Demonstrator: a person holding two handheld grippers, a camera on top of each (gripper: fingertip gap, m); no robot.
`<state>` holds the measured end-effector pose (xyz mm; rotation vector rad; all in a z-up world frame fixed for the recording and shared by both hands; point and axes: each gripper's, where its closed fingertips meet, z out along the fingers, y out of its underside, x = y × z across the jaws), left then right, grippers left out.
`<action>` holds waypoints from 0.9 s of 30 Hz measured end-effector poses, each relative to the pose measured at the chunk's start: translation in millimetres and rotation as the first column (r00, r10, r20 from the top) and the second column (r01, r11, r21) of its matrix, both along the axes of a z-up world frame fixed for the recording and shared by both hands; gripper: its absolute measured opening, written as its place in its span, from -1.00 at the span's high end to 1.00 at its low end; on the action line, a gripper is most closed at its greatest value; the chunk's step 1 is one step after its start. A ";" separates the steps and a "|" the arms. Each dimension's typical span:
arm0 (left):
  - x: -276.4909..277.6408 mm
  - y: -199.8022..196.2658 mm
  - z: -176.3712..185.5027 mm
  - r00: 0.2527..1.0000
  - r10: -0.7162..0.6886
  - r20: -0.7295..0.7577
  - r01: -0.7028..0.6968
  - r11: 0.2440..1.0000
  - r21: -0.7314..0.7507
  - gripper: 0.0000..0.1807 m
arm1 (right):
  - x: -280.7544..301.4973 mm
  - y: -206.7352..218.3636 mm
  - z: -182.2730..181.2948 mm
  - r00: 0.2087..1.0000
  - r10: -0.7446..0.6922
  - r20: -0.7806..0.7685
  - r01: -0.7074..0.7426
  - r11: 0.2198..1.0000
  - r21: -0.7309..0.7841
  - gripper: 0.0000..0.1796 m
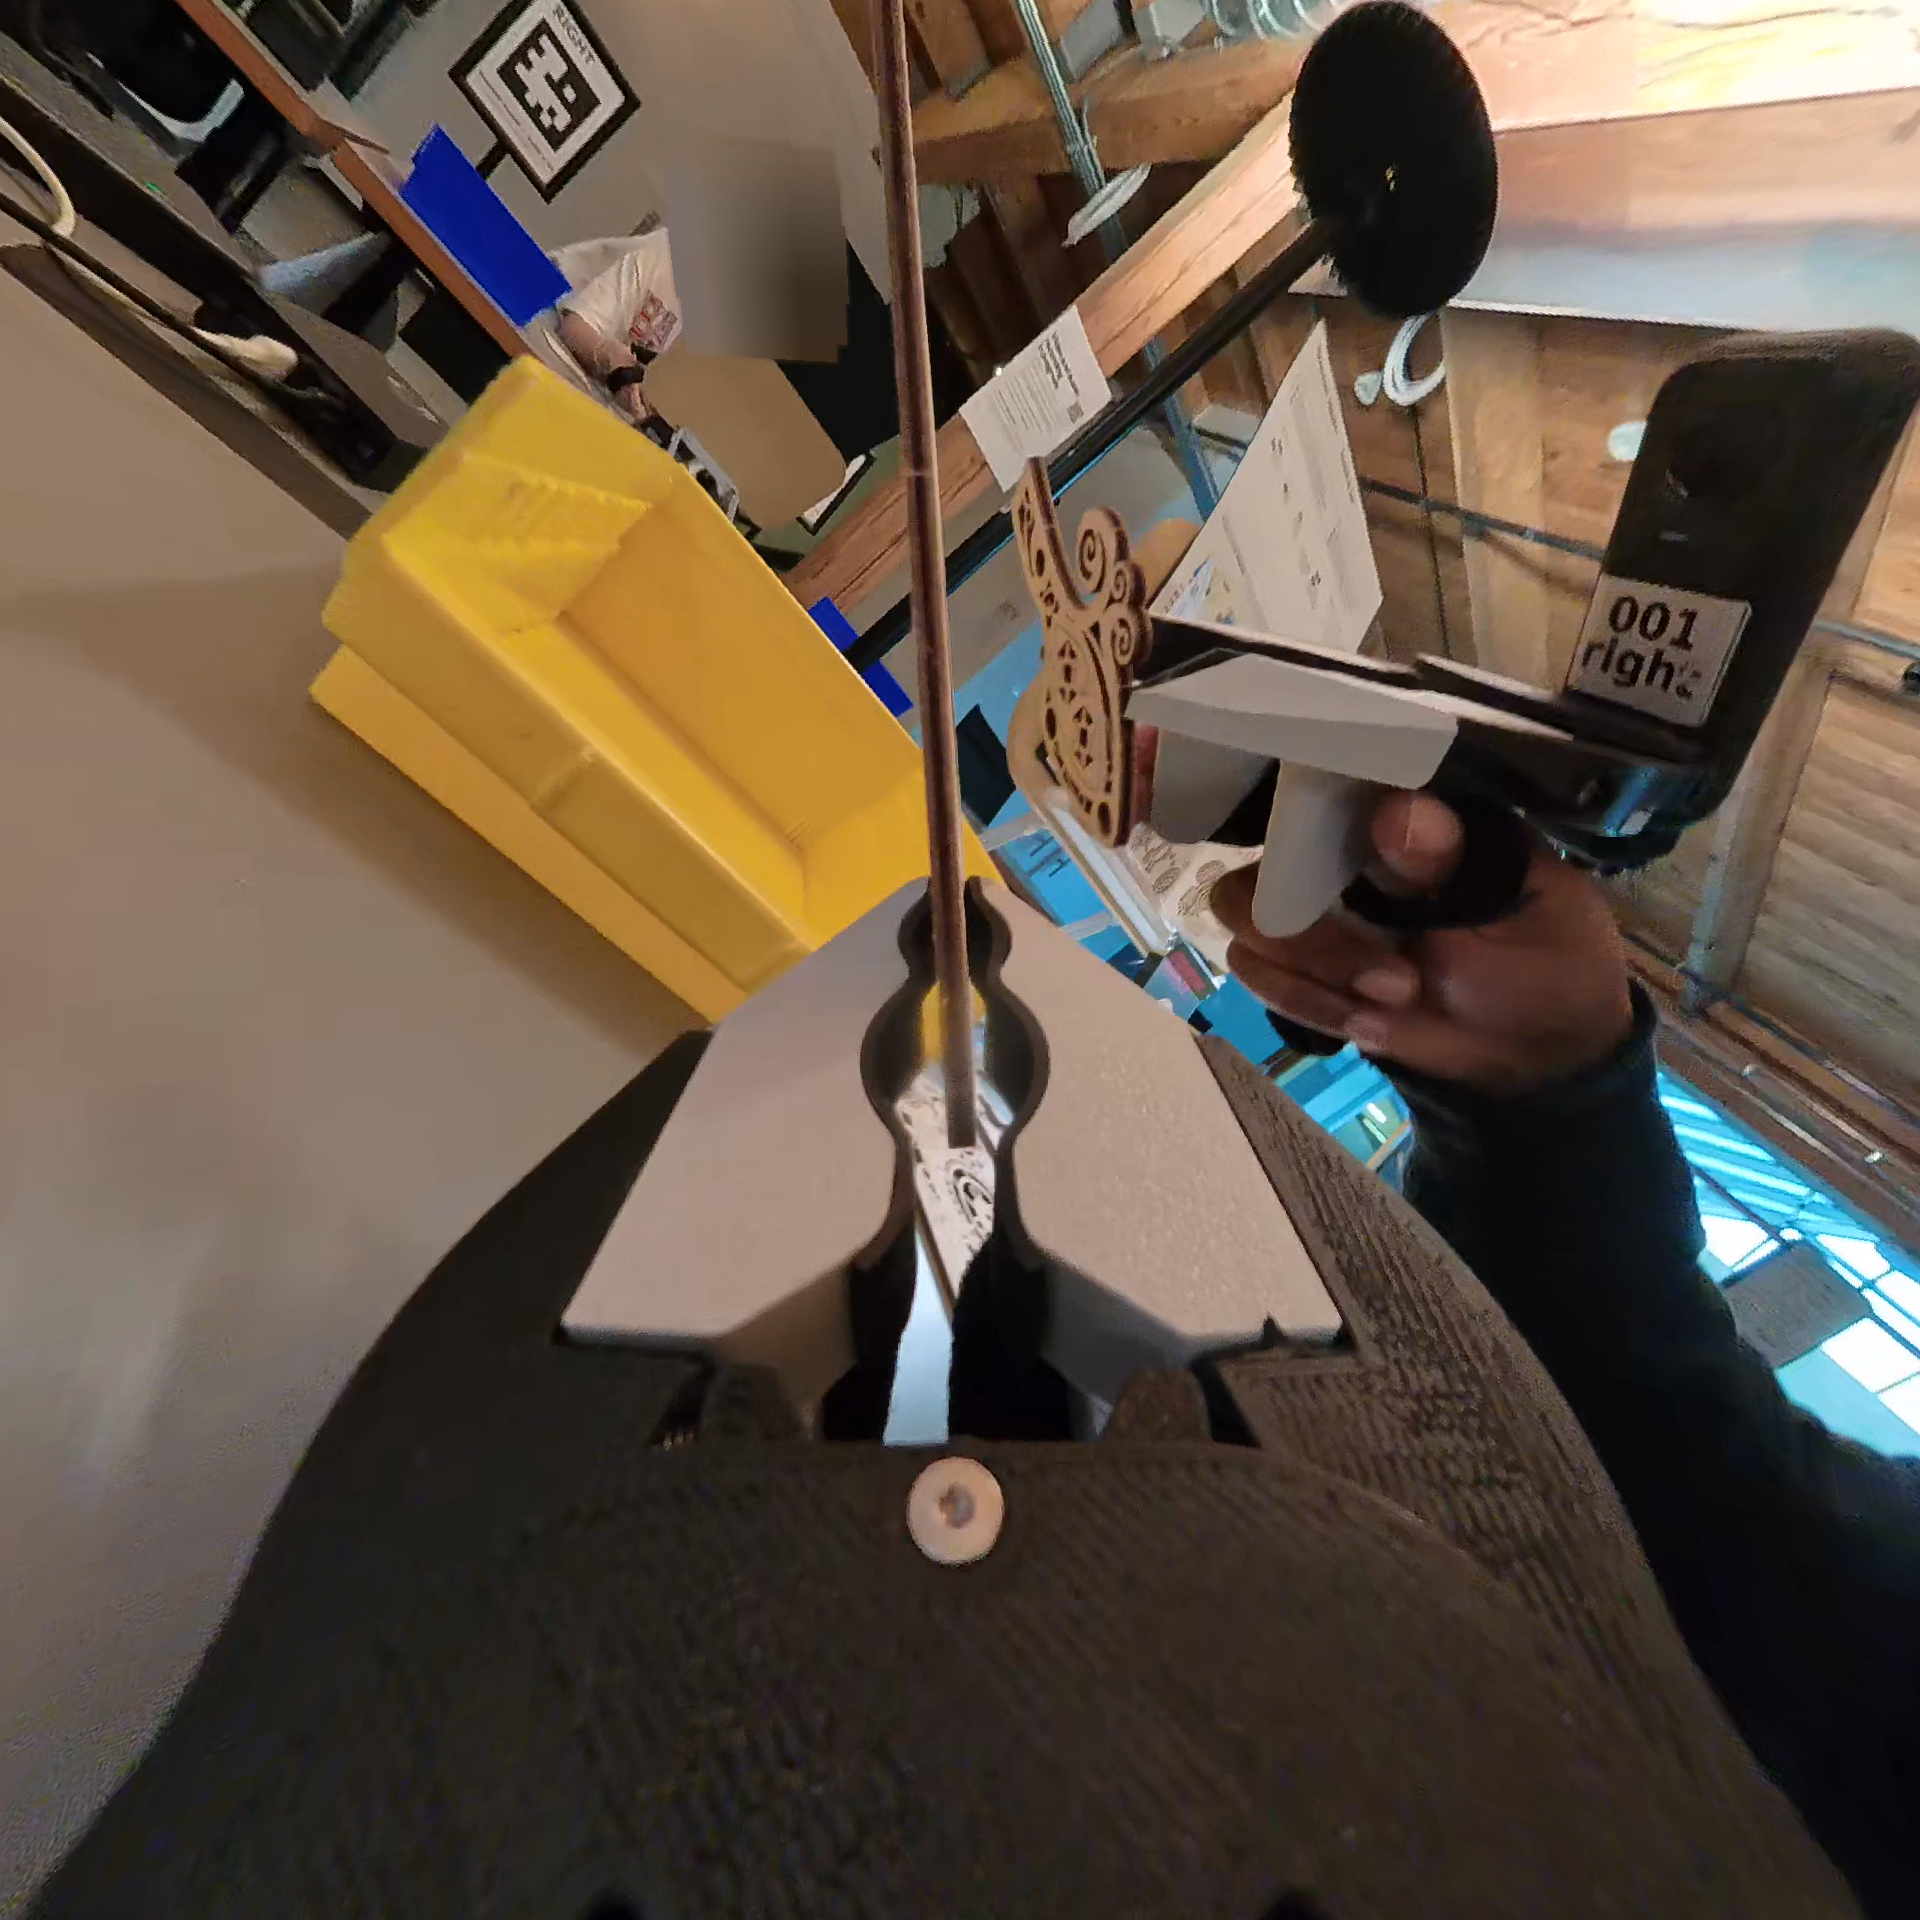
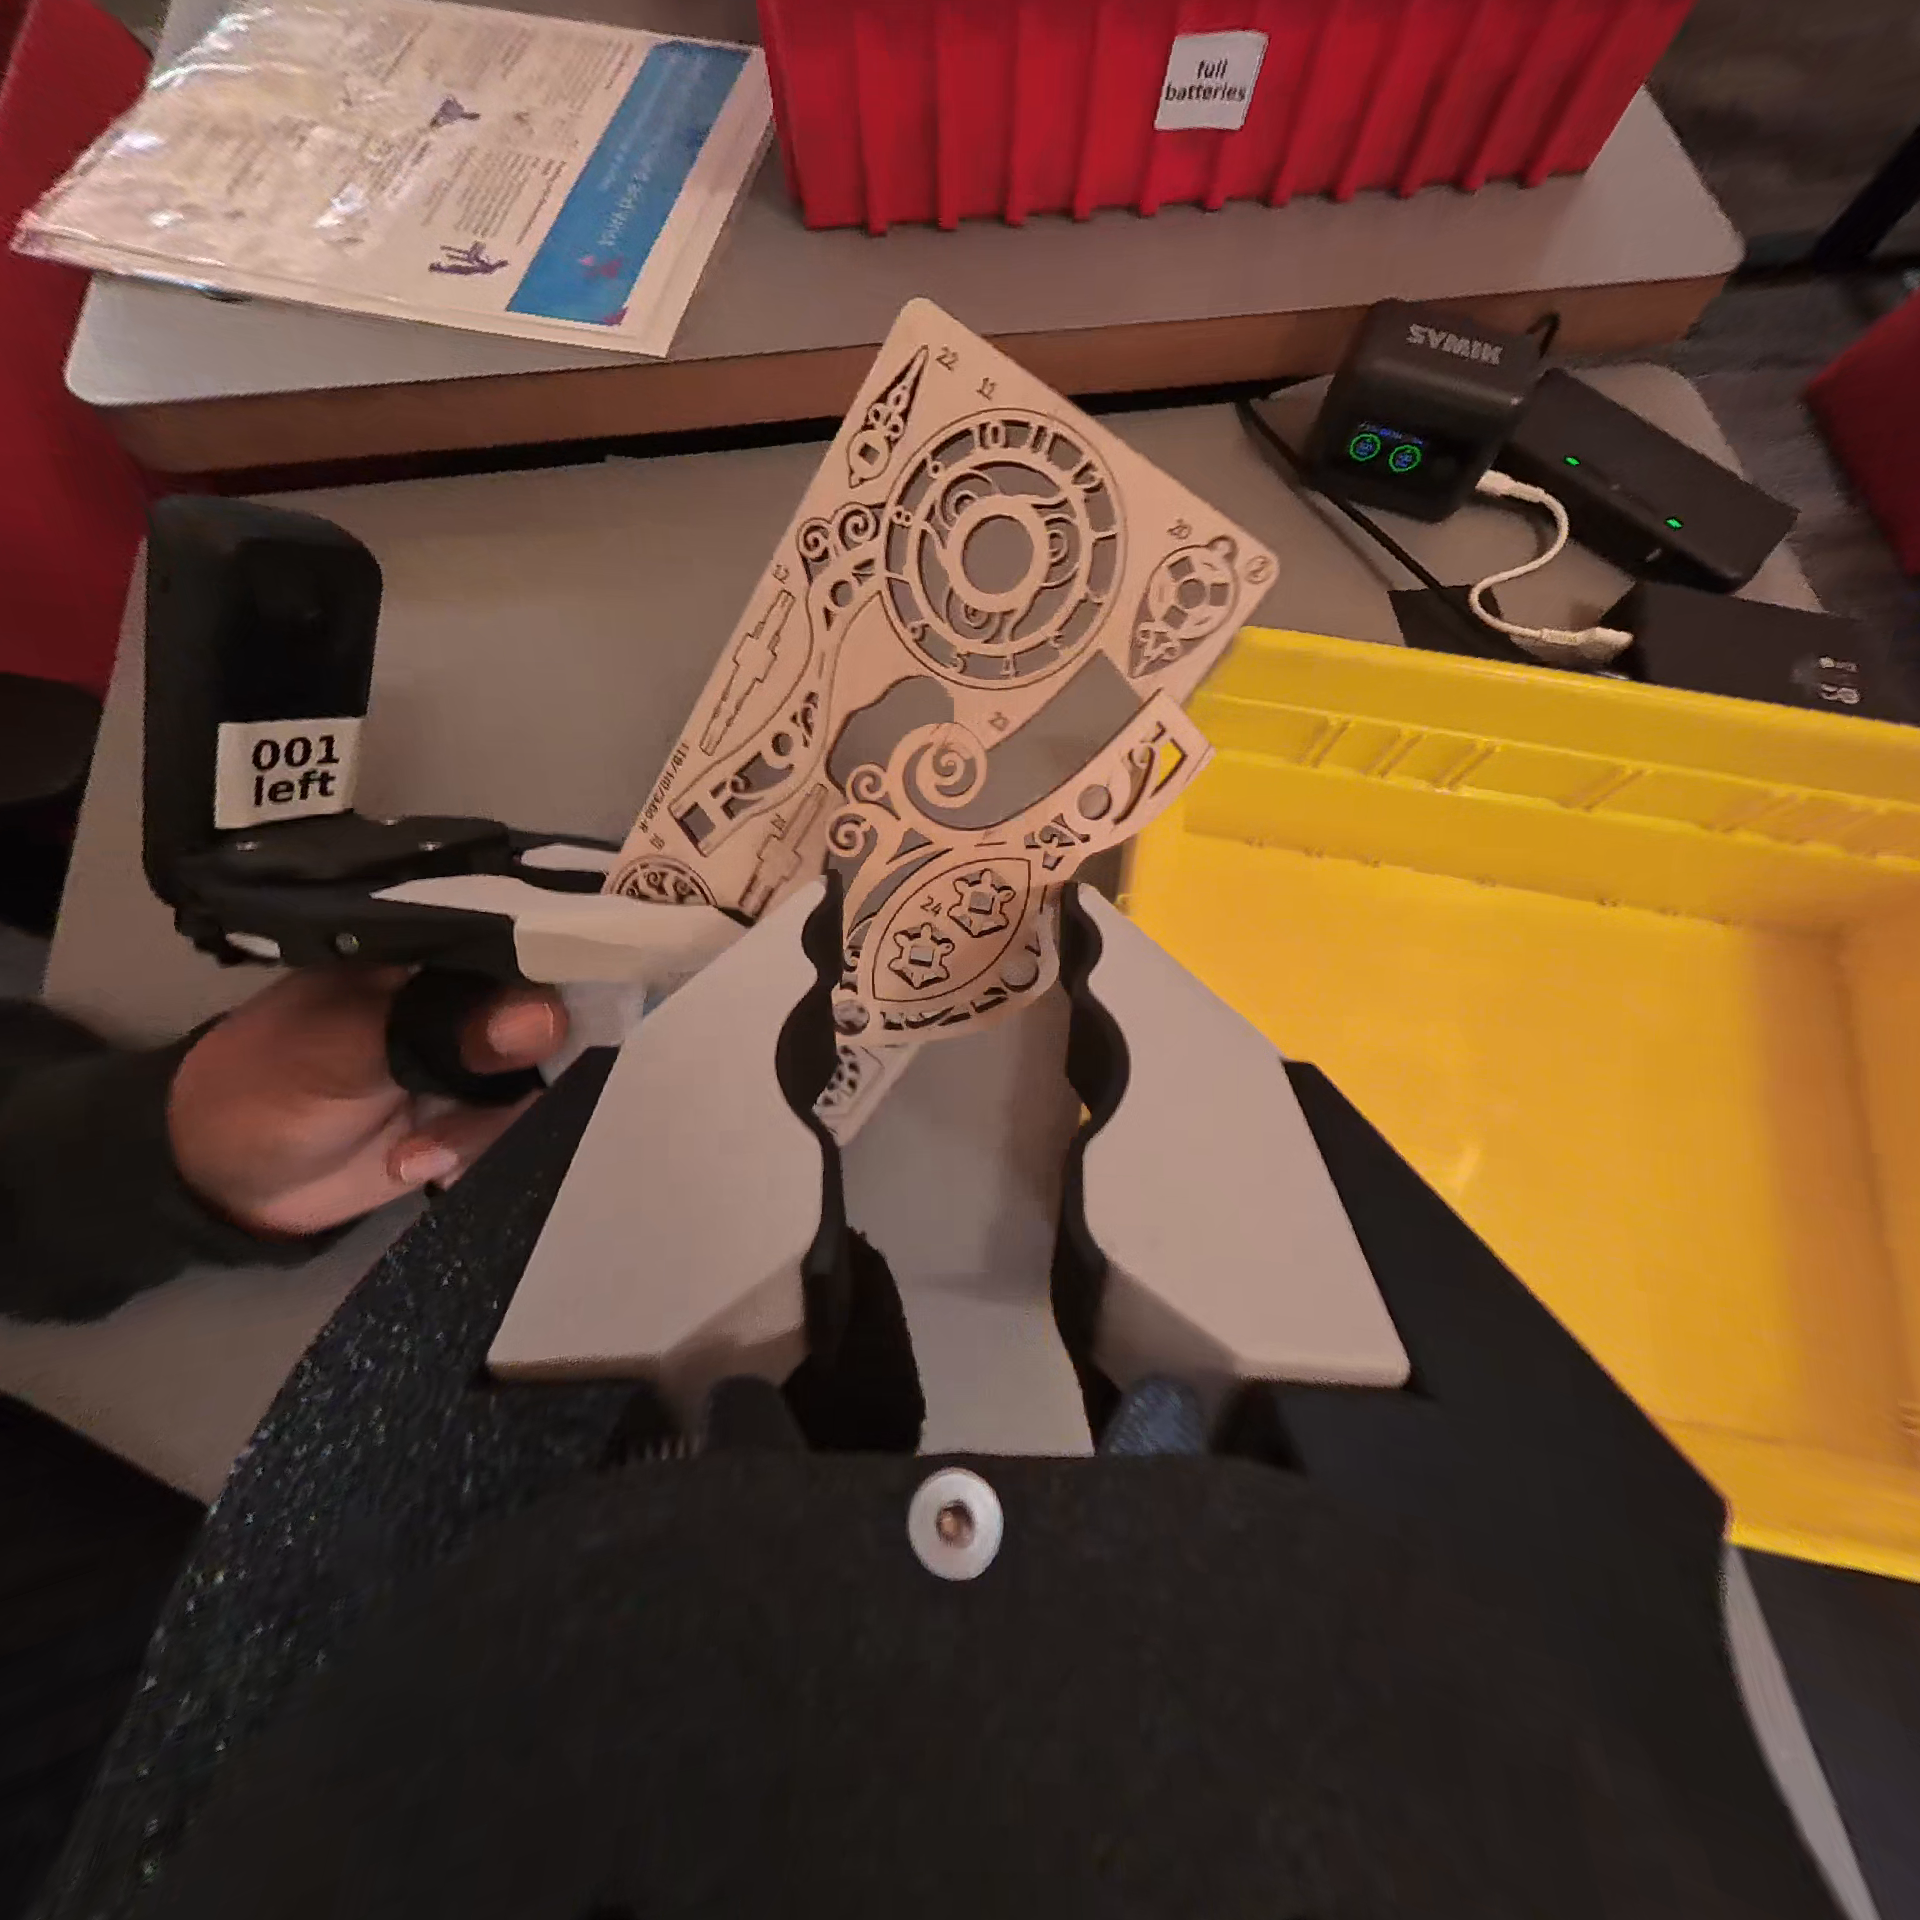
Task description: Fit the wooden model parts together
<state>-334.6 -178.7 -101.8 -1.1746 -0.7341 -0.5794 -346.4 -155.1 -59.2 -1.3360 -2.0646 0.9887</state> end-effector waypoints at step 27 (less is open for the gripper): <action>29.8 8.1 1.9 1.000 0.029 0.000 -0.029 0.999 0.041 0.97 | 7.1 -9.2 -19.1 0.996 -0.088 -0.019 0.090 0.990 0.107 0.57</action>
